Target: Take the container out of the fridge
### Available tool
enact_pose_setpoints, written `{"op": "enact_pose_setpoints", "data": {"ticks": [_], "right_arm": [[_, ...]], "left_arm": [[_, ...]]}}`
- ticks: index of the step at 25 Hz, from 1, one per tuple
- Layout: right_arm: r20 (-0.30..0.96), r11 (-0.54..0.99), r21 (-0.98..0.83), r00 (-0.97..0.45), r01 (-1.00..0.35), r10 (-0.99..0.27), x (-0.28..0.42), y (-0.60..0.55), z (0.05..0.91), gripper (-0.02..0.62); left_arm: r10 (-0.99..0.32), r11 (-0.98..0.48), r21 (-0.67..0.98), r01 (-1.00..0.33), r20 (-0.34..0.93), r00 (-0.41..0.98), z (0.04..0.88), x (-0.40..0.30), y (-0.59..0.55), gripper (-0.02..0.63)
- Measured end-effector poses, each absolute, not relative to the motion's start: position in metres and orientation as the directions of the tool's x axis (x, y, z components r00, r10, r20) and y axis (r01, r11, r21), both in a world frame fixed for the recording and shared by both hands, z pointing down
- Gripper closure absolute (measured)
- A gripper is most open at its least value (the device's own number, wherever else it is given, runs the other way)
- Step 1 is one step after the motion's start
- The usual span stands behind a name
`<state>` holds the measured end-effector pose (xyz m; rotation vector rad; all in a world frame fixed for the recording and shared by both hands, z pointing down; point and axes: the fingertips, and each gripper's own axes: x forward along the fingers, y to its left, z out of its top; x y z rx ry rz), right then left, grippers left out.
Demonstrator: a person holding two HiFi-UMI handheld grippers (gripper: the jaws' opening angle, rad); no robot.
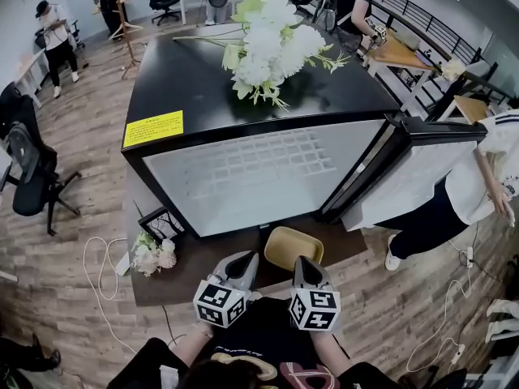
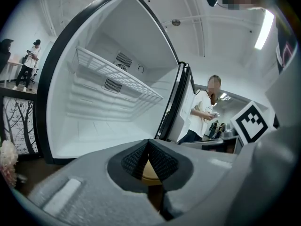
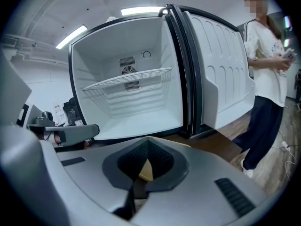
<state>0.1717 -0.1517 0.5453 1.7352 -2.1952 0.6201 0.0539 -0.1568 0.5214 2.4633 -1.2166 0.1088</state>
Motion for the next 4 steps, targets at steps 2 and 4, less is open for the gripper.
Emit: {"op": "enact_pose_setpoints", "data": {"ticks": [2,4], "right_arm": [[0.465,0.194,-0.16,-0.247,-0.968,-0.85,0.1699,-0.1524,0.5456,0.591],[0.465,0.198,-0.158,-0.25,-0.967,-0.849,0.1687,-0.1533,0.5458,0.591]], "left_arm": [[-0.748,-0.546,0.31,-0.779,0.24,0.619,0.5224,0.053,-0.1575,0.598],[-0.748,-0.544,0.312,-0.779,0.242,0.618,0.5234,0.0522,-0.1583,0.598]]}}
